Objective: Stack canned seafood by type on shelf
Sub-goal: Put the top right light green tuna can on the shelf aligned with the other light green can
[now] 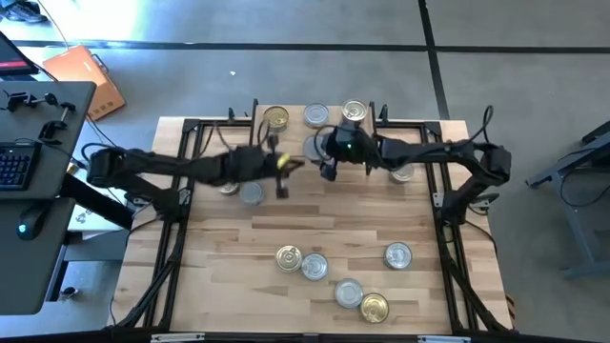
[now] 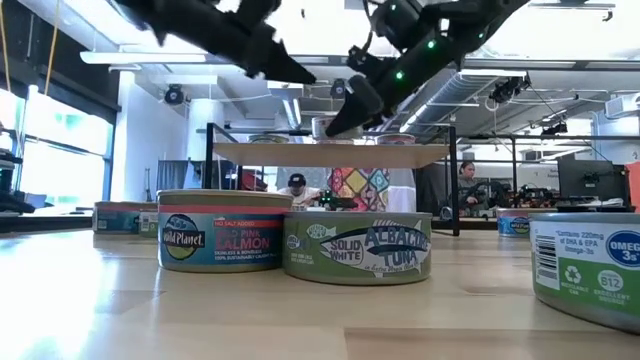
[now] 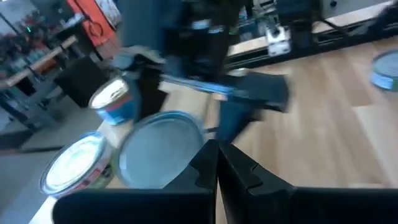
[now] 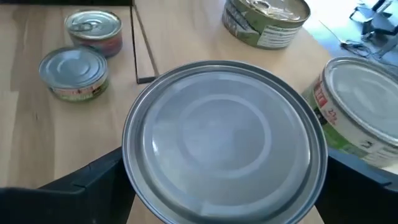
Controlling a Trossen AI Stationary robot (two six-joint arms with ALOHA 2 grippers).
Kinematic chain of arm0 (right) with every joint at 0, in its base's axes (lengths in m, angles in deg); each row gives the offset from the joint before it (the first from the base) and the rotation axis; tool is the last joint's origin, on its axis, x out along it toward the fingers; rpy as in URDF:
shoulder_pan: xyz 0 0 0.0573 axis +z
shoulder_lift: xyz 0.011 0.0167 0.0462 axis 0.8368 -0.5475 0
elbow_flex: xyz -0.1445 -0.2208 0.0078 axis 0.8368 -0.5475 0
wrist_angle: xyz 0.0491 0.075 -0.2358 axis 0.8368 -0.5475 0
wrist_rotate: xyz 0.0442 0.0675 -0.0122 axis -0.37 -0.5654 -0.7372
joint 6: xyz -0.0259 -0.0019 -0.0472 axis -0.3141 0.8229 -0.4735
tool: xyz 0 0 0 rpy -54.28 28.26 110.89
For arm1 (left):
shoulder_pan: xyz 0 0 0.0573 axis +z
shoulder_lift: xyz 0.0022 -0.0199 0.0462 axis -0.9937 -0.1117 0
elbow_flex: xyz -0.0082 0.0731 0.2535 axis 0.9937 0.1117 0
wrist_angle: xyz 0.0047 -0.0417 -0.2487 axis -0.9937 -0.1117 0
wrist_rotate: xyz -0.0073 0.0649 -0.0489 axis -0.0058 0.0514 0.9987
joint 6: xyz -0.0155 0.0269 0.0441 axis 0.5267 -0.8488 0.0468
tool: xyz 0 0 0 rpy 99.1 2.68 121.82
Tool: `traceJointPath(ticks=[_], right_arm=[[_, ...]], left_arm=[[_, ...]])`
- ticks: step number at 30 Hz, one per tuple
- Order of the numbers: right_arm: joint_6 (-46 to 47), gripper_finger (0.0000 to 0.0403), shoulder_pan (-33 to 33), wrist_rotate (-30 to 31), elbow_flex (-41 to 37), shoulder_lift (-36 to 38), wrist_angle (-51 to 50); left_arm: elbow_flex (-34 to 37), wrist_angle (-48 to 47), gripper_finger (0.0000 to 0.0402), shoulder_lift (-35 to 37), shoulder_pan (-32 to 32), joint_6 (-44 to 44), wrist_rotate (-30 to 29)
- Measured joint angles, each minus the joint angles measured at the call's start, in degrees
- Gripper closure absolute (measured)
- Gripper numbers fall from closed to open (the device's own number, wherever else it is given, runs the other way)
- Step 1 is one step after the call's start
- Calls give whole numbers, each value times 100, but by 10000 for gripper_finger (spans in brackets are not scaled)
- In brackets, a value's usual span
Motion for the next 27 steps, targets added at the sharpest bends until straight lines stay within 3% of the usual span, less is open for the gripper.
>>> traceJointPath(ticks=[4,9,17,27], right_arm=[[5,14,-252,-279,0,-79,39],[146,12,-439,-519,0,-153,240],[209,6,-547,-515,-7,-159,237],[212,4,-537,-477,-4,-70,41]], left_arm=[[-340,-36,402,-391,763,94,905],[-769,-36,402,-960,1146,93,1507],[-1326,-638,402,-1546,1407,311,1588],[-1412,-965,402,-1616,1612,693,1678]])
